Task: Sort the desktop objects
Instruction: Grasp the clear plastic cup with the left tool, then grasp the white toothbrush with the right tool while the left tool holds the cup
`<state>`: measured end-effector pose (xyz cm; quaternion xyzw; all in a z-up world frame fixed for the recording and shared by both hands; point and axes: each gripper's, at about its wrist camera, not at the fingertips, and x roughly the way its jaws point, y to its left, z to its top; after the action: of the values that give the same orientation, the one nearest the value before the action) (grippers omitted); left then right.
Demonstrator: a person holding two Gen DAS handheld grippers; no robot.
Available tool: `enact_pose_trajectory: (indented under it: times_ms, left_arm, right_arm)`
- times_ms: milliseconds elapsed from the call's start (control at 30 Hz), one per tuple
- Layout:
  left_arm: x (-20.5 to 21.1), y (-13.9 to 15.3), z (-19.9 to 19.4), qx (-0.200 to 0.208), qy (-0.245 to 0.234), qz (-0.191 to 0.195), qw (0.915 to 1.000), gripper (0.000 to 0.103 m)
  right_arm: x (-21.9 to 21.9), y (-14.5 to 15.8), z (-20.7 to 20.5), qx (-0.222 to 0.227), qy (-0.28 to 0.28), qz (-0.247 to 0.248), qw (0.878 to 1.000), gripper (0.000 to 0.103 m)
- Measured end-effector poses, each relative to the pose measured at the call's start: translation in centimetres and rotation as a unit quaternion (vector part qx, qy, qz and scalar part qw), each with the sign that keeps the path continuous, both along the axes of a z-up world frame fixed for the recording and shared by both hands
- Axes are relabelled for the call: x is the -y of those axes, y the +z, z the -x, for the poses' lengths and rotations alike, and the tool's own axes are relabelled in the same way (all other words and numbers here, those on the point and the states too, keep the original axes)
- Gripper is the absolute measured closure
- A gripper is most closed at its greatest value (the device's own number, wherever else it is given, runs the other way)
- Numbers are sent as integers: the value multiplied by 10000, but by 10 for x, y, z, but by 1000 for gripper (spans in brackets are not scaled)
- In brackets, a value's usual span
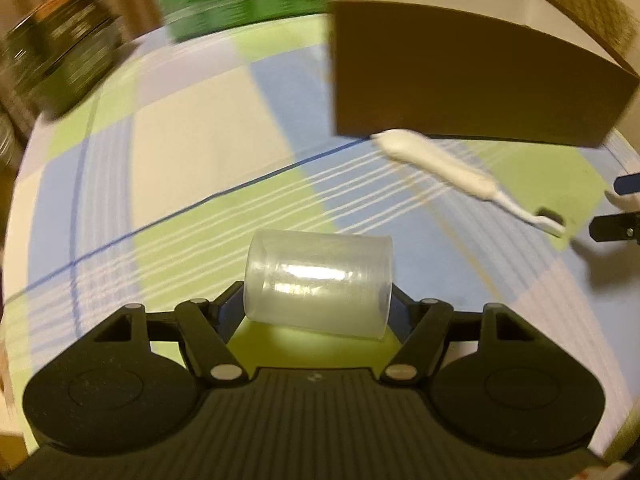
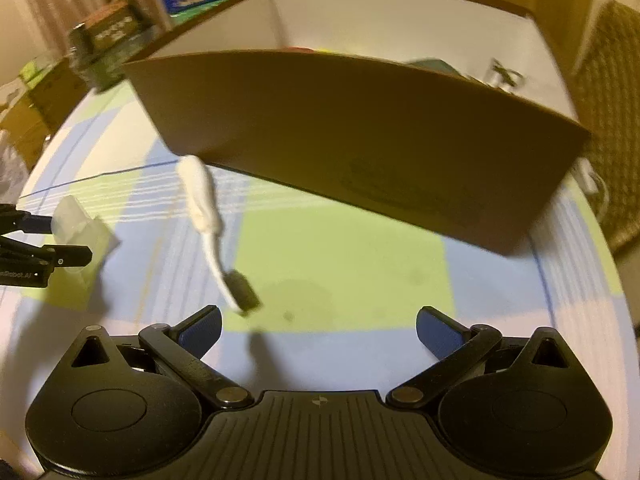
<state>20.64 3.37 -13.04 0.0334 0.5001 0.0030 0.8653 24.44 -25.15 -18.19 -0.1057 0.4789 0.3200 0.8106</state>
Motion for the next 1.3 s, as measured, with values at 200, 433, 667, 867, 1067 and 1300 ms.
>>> enact_pose_trajectory:
  times_ms: [200, 433, 667, 867, 1067, 1300]
  left_arm:
    - [-22, 3, 8, -54, 465, 80, 9989, 35]
    - [-35, 8, 6, -39, 743, 74, 9972, 34]
    - [-40, 16, 4, 38, 791, 81, 9968, 35]
    - [-39, 17, 2, 42, 719, 105, 9973, 34]
    - [-31, 17, 1, 62, 567, 130, 9983, 35]
    - [-9, 14, 0, 40, 256, 204, 9995, 35]
  right_arm:
    - [-40, -3, 1, 249, 645, -182, 9974, 12]
    - [-87, -13, -8, 528, 1139, -333, 9915, 41]
    - [-115, -30, -18, 683, 1359, -139, 9883, 66]
    - [-108, -29, -3, 767, 1782, 39, 9810, 85]
    - [-67, -26, 10, 630, 1561, -31, 9857, 85]
    - [-2, -19, 18, 664, 841, 92, 9942, 85]
